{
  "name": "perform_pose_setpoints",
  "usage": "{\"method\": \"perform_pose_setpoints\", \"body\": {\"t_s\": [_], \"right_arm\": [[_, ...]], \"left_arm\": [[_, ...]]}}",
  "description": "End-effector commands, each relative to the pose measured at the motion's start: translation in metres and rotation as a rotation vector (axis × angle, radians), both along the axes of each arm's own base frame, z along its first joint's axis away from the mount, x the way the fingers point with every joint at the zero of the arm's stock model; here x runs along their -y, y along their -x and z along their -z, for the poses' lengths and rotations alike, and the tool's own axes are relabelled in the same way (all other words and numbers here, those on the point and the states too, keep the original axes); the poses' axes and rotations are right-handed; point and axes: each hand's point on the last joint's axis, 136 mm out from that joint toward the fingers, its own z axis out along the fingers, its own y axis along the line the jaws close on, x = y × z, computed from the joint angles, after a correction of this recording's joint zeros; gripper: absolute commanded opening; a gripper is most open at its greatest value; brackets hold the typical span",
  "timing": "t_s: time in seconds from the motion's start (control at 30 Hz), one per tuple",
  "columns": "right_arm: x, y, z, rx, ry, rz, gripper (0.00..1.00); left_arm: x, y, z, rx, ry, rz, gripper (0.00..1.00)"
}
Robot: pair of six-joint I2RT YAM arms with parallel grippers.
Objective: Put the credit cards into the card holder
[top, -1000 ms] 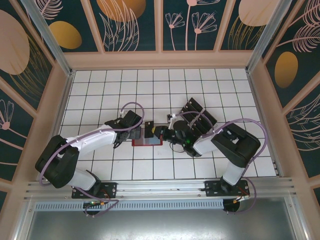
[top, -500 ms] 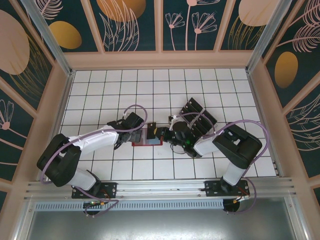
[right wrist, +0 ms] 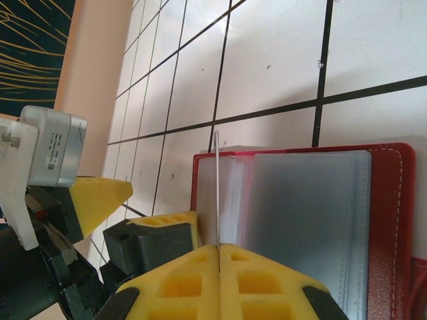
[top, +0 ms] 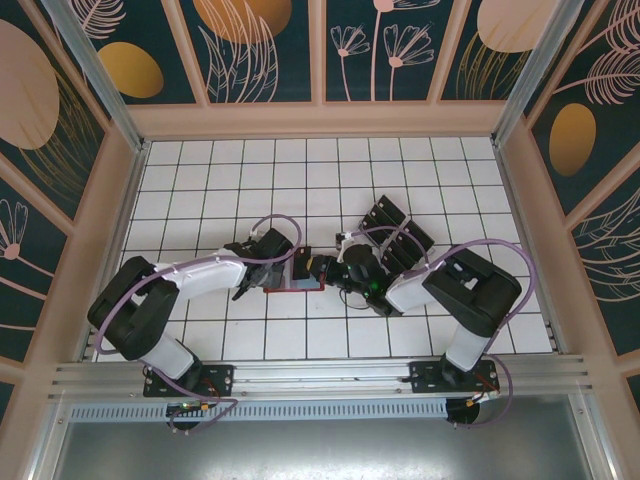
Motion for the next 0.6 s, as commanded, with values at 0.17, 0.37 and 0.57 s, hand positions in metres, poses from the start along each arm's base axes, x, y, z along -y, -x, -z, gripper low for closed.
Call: {"method": "perform_pose_setpoints", "body": {"t_s": [0.17,0.37,0.57], "right_arm": [[-0.0117,-0.0076,-0.0092,0.049,-0.05,0.003,0.0],[-0.0145,-0.0093,-0.0088,0.06,-0.06,0.005,0.0],[-0.0164,-0.01,-0.0029,0.053,-0.05,0.009,0.0]], "left_arm": [[-0.0111,0.0114,0.0137,-0.038,-0.039,-0.037,0.99],[-0.0123,0.0131,0.0144,-0.039,-0.039,-0.04,0.98],[-0.0127,0.0138,0.0145,-0.037,-0.038,-0.041,0.98]]}}
